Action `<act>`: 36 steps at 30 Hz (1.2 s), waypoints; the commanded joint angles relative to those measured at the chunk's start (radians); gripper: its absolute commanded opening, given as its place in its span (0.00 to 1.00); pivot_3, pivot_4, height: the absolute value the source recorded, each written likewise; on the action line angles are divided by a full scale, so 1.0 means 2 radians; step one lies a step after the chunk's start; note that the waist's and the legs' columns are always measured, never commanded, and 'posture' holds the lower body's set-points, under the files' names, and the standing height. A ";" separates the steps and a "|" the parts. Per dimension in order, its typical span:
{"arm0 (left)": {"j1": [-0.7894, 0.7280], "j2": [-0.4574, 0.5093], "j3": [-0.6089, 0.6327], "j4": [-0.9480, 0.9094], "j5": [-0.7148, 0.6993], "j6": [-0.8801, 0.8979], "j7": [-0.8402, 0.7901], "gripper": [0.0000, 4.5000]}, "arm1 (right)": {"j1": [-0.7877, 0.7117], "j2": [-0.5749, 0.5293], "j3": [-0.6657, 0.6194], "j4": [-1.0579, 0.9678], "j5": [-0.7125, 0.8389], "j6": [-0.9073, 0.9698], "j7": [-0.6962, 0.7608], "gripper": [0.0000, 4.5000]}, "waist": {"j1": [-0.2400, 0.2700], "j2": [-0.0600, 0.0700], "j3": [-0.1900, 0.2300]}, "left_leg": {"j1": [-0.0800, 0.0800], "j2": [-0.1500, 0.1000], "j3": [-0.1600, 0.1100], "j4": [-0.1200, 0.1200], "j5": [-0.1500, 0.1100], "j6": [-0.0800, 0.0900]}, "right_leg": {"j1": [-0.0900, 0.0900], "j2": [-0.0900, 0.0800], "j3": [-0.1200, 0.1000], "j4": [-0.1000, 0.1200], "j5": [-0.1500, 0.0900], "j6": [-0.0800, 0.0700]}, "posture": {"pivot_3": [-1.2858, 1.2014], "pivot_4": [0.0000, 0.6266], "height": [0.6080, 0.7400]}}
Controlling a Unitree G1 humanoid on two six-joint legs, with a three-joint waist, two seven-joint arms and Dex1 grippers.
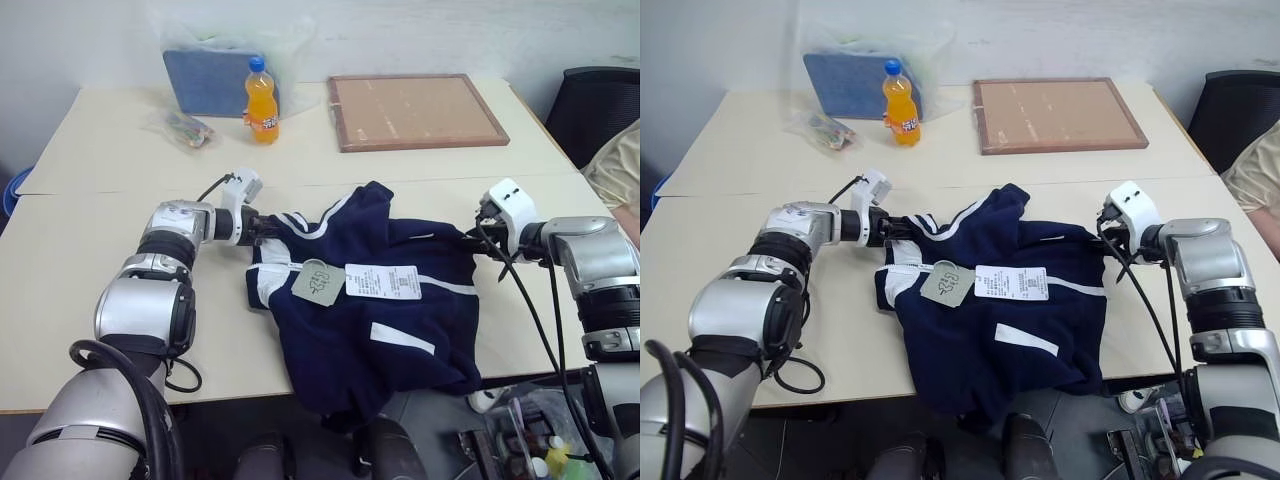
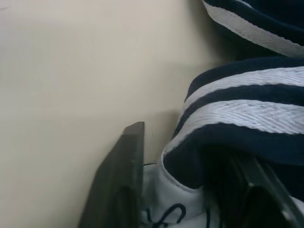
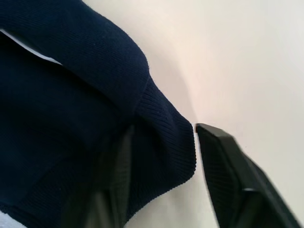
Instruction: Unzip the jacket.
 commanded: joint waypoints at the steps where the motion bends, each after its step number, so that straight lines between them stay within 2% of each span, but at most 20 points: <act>1: 0.015 0.017 -0.011 -0.014 0.010 -0.005 -0.008 0.72 | 0.005 -0.032 -0.014 -0.042 0.002 -0.022 0.014 0.78 | 0.000 0.000 0.000 | 0.000 0.000 0.000 0.000 0.000 0.000 | 0.000 0.000 0.000 0.000 0.000 0.000 | 0.52 0.24 1.00; 2: 0.018 0.020 -0.015 -0.020 0.012 -0.012 -0.017 0.79 | 0.005 -0.038 -0.010 -0.057 0.002 -0.037 0.026 0.86 | 0.000 0.000 0.000 | 0.000 0.000 0.000 0.000 0.000 0.000 | 0.000 0.000 0.000 0.000 0.000 0.000 | 0.52 0.24 1.00; 4: 0.021 0.027 -0.023 -0.029 0.014 -0.025 -0.035 0.91 | 0.001 -0.046 -0.001 -0.088 0.005 -0.068 0.054 0.86 | -0.001 0.000 0.000 | 0.000 0.000 0.000 0.000 0.000 0.000 | 0.000 0.000 0.000 0.000 0.000 0.000 | 0.52 0.24 1.00; 6: 0.023 0.031 -0.029 -0.036 0.014 -0.040 -0.050 0.91 | -0.008 -0.050 0.011 -0.115 0.005 -0.092 0.081 0.86 | -0.003 0.000 0.000 | 0.001 0.000 0.001 0.000 0.000 0.000 | 0.000 0.000 0.001 0.000 0.000 0.000 | 0.52 0.24 1.00; 10: 0.033 0.049 -0.065 -0.065 0.041 -0.109 -0.084 0.91 | -0.071 -0.046 0.091 -0.091 -0.088 -0.263 0.094 0.86 | -0.006 0.000 0.000 | 0.002 0.000 0.002 -0.002 0.000 -0.001 | 0.000 0.001 0.002 0.000 0.000 0.000 | 0.52 0.24 1.00; 12: 0.037 0.057 -0.075 -0.077 0.048 -0.135 -0.092 0.91 | -0.083 -0.040 0.095 -0.079 -0.084 -0.277 0.108 0.86 | -0.004 0.000 0.000 | 0.003 0.000 0.002 -0.002 0.000 -0.001 | 0.000 0.001 0.002 0.000 0.000 0.000 | 0.52 0.24 1.00; 15: 0.043 0.089 -0.087 -0.123 0.053 -0.196 -0.125 0.91 | -0.059 -0.051 0.076 -0.131 -0.034 -0.256 0.161 0.86 | 0.001 0.000 0.000 | 0.002 0.000 0.002 -0.002 0.000 -0.001 | 0.000 0.001 0.001 0.000 0.000 0.000 | 0.52 0.24 1.00; 17: 0.062 0.110 -0.087 -0.191 0.029 -0.216 -0.189 0.91 | -0.024 -0.064 0.053 -0.189 -0.010 -0.234 0.171 0.86 | 0.002 0.000 0.000 | 0.002 0.000 0.001 -0.002 0.000 -0.001 | 0.000 0.001 0.001 0.000 0.000 0.000 | 0.52 0.24 1.00; 21: 0.116 0.131 -0.085 -0.358 -0.033 -0.181 -0.275 0.91 | 0.060 -0.075 0.014 -0.307 0.013 -0.192 0.144 0.86 | 0.012 0.000 0.000 | 0.000 0.000 -0.001 -0.001 0.000 0.000 | 0.000 0.000 -0.001 -0.001 0.000 0.000 | 0.52 0.24 1.00; 25: 0.156 0.127 -0.099 -0.462 -0.044 -0.168 -0.272 0.91 | 0.137 -0.050 -0.008 -0.412 0.018 -0.153 0.085 0.86 | 0.016 0.000 0.000 | 0.000 0.001 -0.001 0.002 0.000 -0.001 | 0.001 0.000 -0.001 0.000 0.000 0.000 | 0.52 0.24 1.00; 28: 0.163 0.109 -0.115 -0.466 -0.034 -0.176 -0.255 0.92 | 0.183 -0.027 0.003 -0.461 0.008 -0.147 0.046 0.73 | 0.020 0.000 0.000 | 0.000 0.001 -0.001 0.004 0.000 0.000 | 0.002 0.000 0.000 0.001 0.000 0.000 | 0.52 0.24 1.00; 32: 0.160 0.096 -0.137 -0.438 -0.020 -0.212 -0.247 0.92 | 0.211 -0.007 0.039 -0.501 -0.013 -0.142 0.016 0.44 | 0.025 0.000 0.000 | 0.001 0.001 -0.001 0.003 0.000 0.000 | 0.002 0.000 0.000 0.001 0.000 -0.001 | 0.52 0.24 1.00; 36: 0.144 0.076 -0.157 -0.379 0.001 -0.258 -0.229 0.92 | 0.213 0.029 0.103 -0.495 -0.068 -0.174 -0.024 0.44 | 0.025 0.000 0.000 | 0.001 0.000 -0.001 0.003 0.000 0.000 | 0.002 0.000 0.000 0.000 0.000 -0.001 | 0.52 0.24 1.00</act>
